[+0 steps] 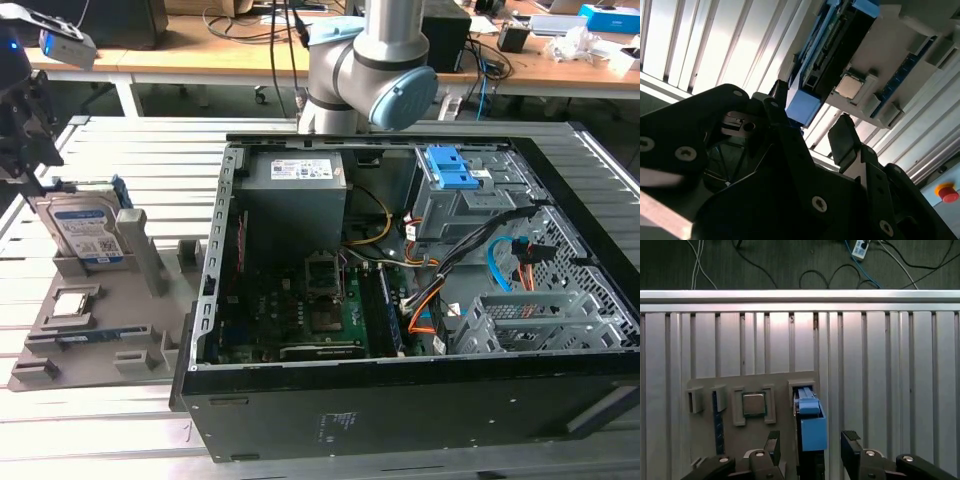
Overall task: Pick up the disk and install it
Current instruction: 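Pick up the disk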
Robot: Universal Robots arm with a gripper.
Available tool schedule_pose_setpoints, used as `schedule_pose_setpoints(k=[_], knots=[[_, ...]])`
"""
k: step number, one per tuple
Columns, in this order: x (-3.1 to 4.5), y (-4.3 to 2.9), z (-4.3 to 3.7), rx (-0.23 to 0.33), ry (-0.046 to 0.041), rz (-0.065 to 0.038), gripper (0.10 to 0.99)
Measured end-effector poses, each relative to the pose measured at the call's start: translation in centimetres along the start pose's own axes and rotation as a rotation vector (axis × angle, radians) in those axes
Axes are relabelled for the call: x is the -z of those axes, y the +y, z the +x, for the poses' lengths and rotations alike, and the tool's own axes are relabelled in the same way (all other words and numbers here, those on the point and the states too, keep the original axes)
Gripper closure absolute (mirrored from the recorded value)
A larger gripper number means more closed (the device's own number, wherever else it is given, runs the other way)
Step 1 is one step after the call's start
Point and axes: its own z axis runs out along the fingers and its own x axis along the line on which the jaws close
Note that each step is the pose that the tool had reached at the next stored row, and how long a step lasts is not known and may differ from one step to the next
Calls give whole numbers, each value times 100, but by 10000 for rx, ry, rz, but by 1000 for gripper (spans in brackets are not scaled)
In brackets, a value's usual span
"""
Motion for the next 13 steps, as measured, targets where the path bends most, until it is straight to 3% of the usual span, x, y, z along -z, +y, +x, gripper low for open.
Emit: schedule_pose_setpoints(k=[13], knots=[[-338,-10,-20,113,4,-1,486]])
